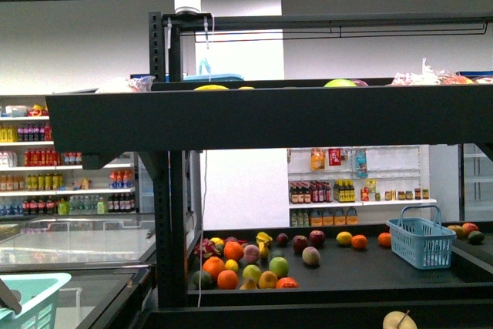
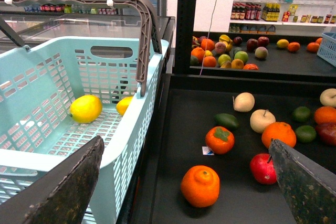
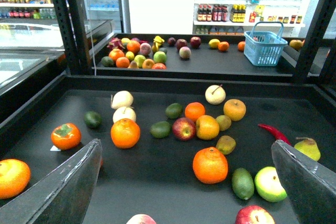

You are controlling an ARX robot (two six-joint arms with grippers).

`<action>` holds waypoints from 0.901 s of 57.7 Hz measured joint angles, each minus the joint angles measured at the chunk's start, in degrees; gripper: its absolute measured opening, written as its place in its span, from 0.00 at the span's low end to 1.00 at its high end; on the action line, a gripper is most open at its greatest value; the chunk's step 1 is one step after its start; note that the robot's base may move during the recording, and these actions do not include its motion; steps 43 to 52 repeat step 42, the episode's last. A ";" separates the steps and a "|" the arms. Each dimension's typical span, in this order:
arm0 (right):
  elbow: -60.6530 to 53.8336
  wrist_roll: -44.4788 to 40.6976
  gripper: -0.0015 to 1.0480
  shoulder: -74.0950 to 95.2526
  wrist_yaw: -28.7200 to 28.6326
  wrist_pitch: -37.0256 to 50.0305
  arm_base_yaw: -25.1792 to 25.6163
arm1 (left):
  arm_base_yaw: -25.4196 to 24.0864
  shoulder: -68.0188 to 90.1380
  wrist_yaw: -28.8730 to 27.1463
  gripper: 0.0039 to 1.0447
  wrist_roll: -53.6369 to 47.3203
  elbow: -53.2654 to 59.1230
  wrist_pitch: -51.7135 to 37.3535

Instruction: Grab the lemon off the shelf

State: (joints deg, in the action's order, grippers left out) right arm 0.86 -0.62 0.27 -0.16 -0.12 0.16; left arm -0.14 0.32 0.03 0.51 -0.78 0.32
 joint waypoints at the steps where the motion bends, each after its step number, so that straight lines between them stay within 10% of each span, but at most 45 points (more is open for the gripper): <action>1: 0.00 0.00 0.93 0.00 0.00 0.00 0.00 | 0.00 0.00 0.00 0.92 0.00 0.02 0.00; 52: 0.00 0.00 0.93 0.00 -0.02 0.00 0.00 | 0.00 0.00 0.00 0.92 0.00 0.02 0.00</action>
